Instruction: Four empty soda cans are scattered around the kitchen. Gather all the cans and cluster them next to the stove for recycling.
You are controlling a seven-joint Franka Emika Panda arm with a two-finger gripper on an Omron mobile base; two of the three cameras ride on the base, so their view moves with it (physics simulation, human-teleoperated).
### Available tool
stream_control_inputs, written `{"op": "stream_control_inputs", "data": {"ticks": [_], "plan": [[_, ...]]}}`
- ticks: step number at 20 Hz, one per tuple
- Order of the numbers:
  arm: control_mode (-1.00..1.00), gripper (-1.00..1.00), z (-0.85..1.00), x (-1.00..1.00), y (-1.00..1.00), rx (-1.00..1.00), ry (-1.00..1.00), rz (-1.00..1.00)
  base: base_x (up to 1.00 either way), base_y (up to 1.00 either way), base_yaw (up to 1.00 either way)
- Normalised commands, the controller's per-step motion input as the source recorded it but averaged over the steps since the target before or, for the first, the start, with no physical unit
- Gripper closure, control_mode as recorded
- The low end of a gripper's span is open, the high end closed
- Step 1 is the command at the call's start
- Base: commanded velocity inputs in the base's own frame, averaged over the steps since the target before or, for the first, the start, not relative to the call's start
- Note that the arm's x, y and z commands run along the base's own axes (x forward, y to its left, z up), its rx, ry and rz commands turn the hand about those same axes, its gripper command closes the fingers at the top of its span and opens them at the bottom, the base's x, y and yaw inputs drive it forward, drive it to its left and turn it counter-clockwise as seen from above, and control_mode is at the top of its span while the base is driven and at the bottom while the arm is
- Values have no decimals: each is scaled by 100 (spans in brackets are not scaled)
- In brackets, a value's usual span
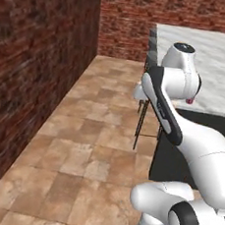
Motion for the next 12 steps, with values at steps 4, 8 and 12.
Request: {"op": "stream_control_inputs", "data": {"ticks": [4,8,12], "plan": [[100,-100,0,0,0,0,0,0,16,0,-63],[100,-100,0,0,0,0,0,0,17,-3,-58],[100,-100,0,0,0,0,0,0,20,-24,-35]]}}
